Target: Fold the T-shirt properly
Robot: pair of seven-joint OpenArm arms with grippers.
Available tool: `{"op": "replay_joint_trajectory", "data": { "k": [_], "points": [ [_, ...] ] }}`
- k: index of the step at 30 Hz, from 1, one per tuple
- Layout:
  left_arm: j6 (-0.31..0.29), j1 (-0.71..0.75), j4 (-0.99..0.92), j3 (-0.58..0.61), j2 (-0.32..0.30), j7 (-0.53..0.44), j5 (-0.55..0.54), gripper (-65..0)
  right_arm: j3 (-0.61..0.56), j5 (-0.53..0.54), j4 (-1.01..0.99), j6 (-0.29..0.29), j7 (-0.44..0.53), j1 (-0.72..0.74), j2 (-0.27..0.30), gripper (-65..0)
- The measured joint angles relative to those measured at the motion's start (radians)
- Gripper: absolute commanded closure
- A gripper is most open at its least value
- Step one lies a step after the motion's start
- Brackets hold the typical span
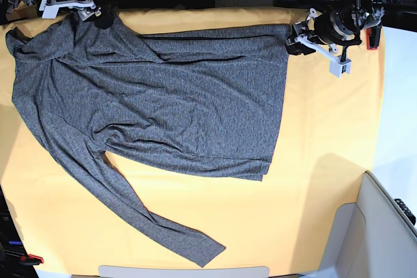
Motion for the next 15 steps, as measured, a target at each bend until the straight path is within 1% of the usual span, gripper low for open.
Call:
{"op": "replay_joint_trajectory", "data": {
  "k": [3,5,9,15],
  "points": [
    [0.0,0.0,0.0,0.0,0.0,0.0,0.0,-25.1,0.0,-0.009,-0.014,-0.002,0.0,0.003,0.0,-49.9],
    [0.0,0.0,0.0,0.0,0.0,0.0,0.0,-25.1,0.001,-0.041,-0.015,-0.004,0.0,0.002,0.0,-49.9],
    [0.0,0.0,0.0,0.0,0.0,0.0,0.0,-25.1,0.001,-0.081,-0.027,0.0,0.002,0.003,-0.029,-49.8],
    [0.0,0.003,0.0,0.0,-0.014,0.0,0.0,-25.0,0.002,-0.106,-0.093,-0.004,0.003,0.042,-0.038,-49.8]
  ]
}}
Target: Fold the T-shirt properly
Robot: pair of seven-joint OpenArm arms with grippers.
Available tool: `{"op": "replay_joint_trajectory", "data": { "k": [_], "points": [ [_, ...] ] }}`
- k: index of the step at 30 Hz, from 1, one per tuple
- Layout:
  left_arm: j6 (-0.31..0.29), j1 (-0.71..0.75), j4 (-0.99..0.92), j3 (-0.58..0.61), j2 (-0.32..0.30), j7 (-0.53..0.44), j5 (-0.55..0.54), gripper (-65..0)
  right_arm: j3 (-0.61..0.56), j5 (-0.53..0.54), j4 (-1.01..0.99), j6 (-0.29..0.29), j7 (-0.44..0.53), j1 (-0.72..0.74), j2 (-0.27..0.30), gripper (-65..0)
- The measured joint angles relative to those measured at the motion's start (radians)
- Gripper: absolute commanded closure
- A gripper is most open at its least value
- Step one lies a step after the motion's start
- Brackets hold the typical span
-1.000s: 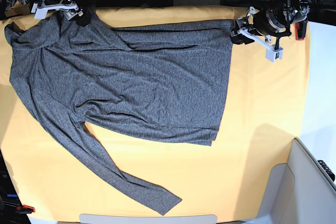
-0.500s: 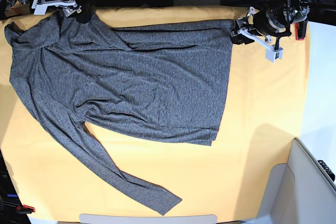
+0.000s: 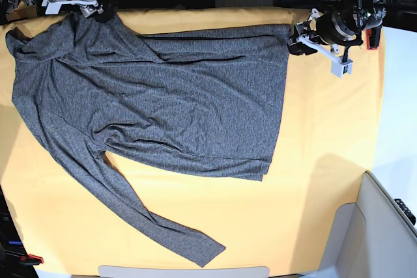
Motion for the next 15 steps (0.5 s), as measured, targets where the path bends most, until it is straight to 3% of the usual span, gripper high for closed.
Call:
{"op": "replay_joint_trajectory", "data": {
  "k": [12,15],
  "points": [
    [0.0,0.0,0.0,0.0,0.0,0.0,0.0,-25.0,0.0,0.006,-0.024,0.003,-0.003,0.026,-0.001,-49.6],
    [0.0,0.0,0.0,0.0,0.0,0.0,0.0,-25.0,0.0,0.004,0.011,0.001,-0.053,0.016,-0.001,-49.6]
  ]
}}
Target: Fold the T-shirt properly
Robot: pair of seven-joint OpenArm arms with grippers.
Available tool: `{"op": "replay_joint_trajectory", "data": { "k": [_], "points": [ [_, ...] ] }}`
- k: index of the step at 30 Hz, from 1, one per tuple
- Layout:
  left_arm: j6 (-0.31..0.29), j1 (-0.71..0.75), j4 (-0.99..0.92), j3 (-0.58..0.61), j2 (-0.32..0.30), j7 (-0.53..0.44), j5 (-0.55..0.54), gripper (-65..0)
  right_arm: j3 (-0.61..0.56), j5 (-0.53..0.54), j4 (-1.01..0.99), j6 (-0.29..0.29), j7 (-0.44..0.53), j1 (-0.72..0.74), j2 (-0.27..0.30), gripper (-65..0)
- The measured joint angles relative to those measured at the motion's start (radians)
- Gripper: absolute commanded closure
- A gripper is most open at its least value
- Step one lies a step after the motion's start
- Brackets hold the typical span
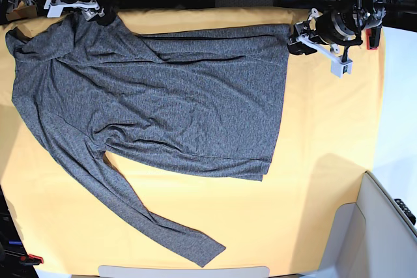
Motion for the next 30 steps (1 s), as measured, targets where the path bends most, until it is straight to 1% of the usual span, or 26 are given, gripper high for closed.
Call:
{"op": "replay_joint_trajectory", "data": {
  "k": [4,10,11,15,17,19,27,28,30],
  "points": [
    [0.0,0.0,0.0,0.0,0.0,0.0,0.0,-25.0,0.0,0.003,0.041,0.002,-0.011,-0.006,-0.002,-49.6],
    [0.0,0.0,0.0,0.0,0.0,0.0,0.0,-25.0,0.0,0.027,0.046,0.001,-0.014,-0.008,0.0,-49.1],
    [0.0,0.0,0.0,0.0,0.0,0.0,0.0,-25.0,0.0,0.026,0.046,0.0,-0.013,-0.008,0.0,-47.7],
    [0.0,0.0,0.0,0.0,0.0,0.0,0.0,-25.0,0.0,0.025,0.045,0.0,-0.011,-0.008,0.0,-36.0],
    [0.0,0.0,0.0,0.0,0.0,0.0,0.0,-25.0,0.0,0.024,0.045,0.0,-0.011,-0.008,0.001,-32.5],
    [0.0,0.0,0.0,0.0,0.0,0.0,0.0,-25.0,0.0,0.023,0.045,0.0,-0.011,-0.008,0.001,-31.6],
    [0.0,0.0,0.0,0.0,0.0,0.0,0.0,-25.0,0.0,0.022,0.043,0.0,-0.01,-0.008,0.003,-31.2],
    [0.0,0.0,0.0,0.0,0.0,0.0,0.0,-25.0,0.0,0.022,0.043,0.0,-0.01,-0.008,0.003,-29.6],
    [0.0,0.0,0.0,0.0,0.0,0.0,0.0,-25.0,0.0,0.022,0.043,0.0,-0.01,-0.008,0.003,-23.8]
  ]
}}
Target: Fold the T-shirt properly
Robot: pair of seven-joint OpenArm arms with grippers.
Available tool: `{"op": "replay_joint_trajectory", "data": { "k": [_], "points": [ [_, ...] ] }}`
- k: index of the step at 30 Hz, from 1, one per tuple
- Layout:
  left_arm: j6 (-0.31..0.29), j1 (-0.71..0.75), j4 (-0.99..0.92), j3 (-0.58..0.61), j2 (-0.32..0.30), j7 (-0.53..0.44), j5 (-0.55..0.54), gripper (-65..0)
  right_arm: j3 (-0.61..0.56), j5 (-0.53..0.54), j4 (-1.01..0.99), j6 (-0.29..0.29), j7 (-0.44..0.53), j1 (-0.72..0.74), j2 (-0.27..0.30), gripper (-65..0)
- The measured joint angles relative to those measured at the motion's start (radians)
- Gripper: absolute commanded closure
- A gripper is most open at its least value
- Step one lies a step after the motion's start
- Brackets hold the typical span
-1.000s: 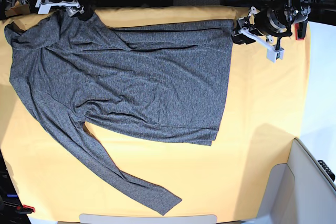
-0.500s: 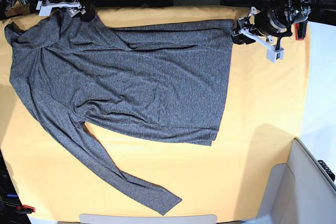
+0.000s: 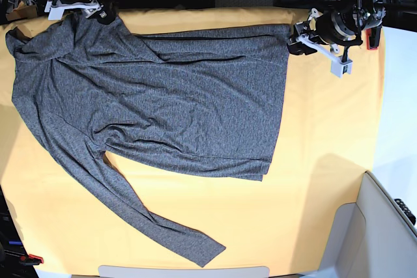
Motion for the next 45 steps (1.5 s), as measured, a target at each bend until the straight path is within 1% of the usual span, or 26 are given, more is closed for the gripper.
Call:
{"op": "replay_joint_trajectory", "data": {
  "k": [4,5,6,8,10,13,18,19,23,25,28,34,38,41,43,45],
  "points": [
    [0.0,0.0,0.0,0.0,0.0,0.0,0.0,-25.0,0.066,0.001,-0.002,0.003,-0.004,0.0,-0.006,-9.2],
    [0.0,0.0,0.0,0.0,0.0,0.0,0.0,-25.0,0.084,-0.003,-0.002,0.003,-0.001,0.0,-0.003,-6.0],
    [0.0,0.0,0.0,0.0,0.0,0.0,0.0,-25.0,0.1,-0.002,-0.003,0.001,-0.002,0.0,-0.003,-4.6],
    [0.0,0.0,0.0,0.0,0.0,0.0,0.0,-25.0,0.127,0.001,-0.003,0.004,-0.004,0.0,-0.003,-4.4],
    [0.0,0.0,0.0,0.0,0.0,0.0,0.0,-25.0,0.137,0.0,-0.003,0.007,-0.003,0.0,-0.002,-5.6],
    [0.0,0.0,0.0,0.0,0.0,0.0,0.0,-25.0,0.137,0.002,-0.003,0.008,-0.004,0.001,-0.001,-7.8],
    [0.0,0.0,0.0,0.0,0.0,0.0,0.0,-25.0,0.132,0.004,-0.003,0.008,-0.009,0.033,-0.001,-7.8],
    [0.0,0.0,0.0,0.0,0.0,0.0,0.0,-25.0,0.132,0.003,-0.003,0.007,-0.024,0.047,-0.001,-7.8],
    [0.0,0.0,0.0,0.0,0.0,0.0,0.0,-25.0,0.133,0.0,-0.003,0.008,-0.136,0.144,-0.006,-7.8],
    [0.0,0.0,0.0,0.0,0.0,0.0,0.0,-25.0,0.132,0.005,-0.003,0.01,-0.16,0.196,-0.006,-7.8],
    [0.0,0.0,0.0,0.0,0.0,0.0,0.0,-25.0,0.132,0.0,-0.003,0.01,-0.163,0.252,-0.007,-7.8],
    [0.0,0.0,0.0,0.0,0.0,0.001,0.0,-25.0,0.132,-0.092,-0.003,0.008,-0.163,0.364,-0.006,-7.8],
    [0.0,0.0,0.0,0.0,0.0,0.001,0.0,-25.0,0.118,-0.128,-0.006,0.008,-0.165,0.411,-0.005,-7.8],
    [0.0,0.0,0.0,0.0,0.001,0.001,0.0,-25.0,0.079,-0.127,-0.011,0.012,-0.167,0.408,-0.003,-7.8],
    [0.0,0.0,0.0,0.0,0.0,0.001,0.0,-25.0,0.076,-0.113,-0.002,0.014,-0.173,0.362,-0.003,-8.3],
    [0.0,0.0,0.0,0.0,0.0,0.001,0.0,-25.0,0.087,-0.118,0.023,0.006,-0.17,0.301,-0.006,-11.2]
  ]
}}
